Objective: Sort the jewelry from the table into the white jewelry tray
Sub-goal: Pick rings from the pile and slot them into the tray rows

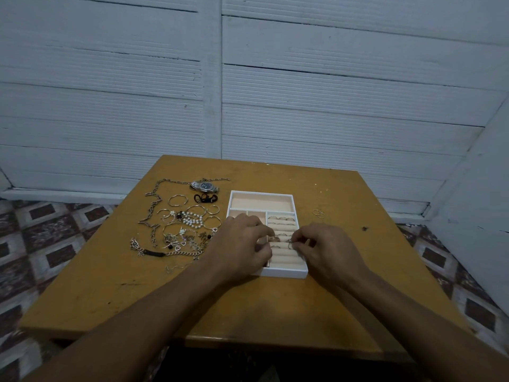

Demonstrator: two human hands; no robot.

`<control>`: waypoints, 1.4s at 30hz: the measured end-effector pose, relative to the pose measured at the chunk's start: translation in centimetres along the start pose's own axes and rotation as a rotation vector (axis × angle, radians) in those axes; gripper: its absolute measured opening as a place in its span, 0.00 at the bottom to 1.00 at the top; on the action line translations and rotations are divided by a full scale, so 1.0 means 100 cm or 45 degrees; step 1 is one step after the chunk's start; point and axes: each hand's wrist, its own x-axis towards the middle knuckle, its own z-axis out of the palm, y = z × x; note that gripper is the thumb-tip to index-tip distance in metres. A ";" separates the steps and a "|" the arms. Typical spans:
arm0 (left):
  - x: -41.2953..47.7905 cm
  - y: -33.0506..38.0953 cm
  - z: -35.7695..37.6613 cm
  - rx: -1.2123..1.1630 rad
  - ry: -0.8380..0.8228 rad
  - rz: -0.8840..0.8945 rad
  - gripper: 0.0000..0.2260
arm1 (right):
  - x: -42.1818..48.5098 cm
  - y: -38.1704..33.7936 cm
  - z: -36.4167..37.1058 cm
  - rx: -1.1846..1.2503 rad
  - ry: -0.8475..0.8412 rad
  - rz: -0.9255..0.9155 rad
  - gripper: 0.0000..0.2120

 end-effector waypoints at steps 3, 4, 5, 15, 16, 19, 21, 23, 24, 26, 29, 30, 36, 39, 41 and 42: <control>-0.001 0.001 -0.001 -0.007 0.005 -0.023 0.19 | -0.003 0.003 0.002 -0.054 0.038 -0.079 0.08; -0.001 0.001 -0.002 -0.007 0.008 -0.026 0.19 | -0.004 0.004 0.002 -0.073 0.038 -0.102 0.08; -0.001 0.002 -0.002 -0.007 0.007 -0.028 0.19 | -0.005 0.004 0.003 -0.092 0.035 -0.122 0.09; 0.004 0.001 0.000 0.009 0.005 -0.040 0.19 | -0.013 0.009 0.003 -0.180 0.002 -0.151 0.13; 0.005 0.001 0.000 0.010 0.003 -0.040 0.19 | -0.013 0.009 0.003 -0.170 0.003 -0.151 0.14; 0.011 0.001 0.002 0.018 -0.009 -0.045 0.20 | -0.012 0.010 0.004 -0.122 -0.012 -0.127 0.13; 0.017 0.000 0.003 0.025 -0.008 -0.041 0.21 | -0.010 0.011 0.002 -0.040 -0.003 -0.078 0.12; 0.026 0.001 0.005 0.022 -0.005 -0.036 0.20 | -0.006 0.013 -0.002 0.045 0.029 -0.022 0.11; 0.030 0.002 0.006 0.017 -0.009 -0.034 0.19 | -0.003 0.014 -0.004 0.070 0.043 0.005 0.11; 0.040 0.005 0.007 0.003 -0.030 -0.026 0.19 | 0.005 0.018 -0.008 0.095 0.066 0.067 0.11; 0.059 0.009 0.014 0.028 -0.109 -0.032 0.18 | 0.015 0.028 -0.013 0.104 0.057 0.208 0.11; 0.065 0.010 0.017 0.038 -0.141 -0.040 0.17 | 0.018 0.033 -0.015 0.115 0.045 0.262 0.11; 0.114 0.026 0.034 0.081 -0.310 -0.112 0.17 | 0.039 0.065 -0.017 0.136 -0.119 0.508 0.16; 0.134 0.033 0.046 0.121 -0.359 -0.087 0.16 | 0.050 0.075 -0.012 0.128 -0.136 0.534 0.15; 0.146 0.037 0.054 0.150 -0.398 -0.095 0.17 | 0.059 0.080 -0.008 0.100 -0.113 0.545 0.15; 0.151 0.039 0.057 0.161 -0.423 -0.104 0.17 | 0.063 0.081 -0.006 0.084 -0.100 0.545 0.15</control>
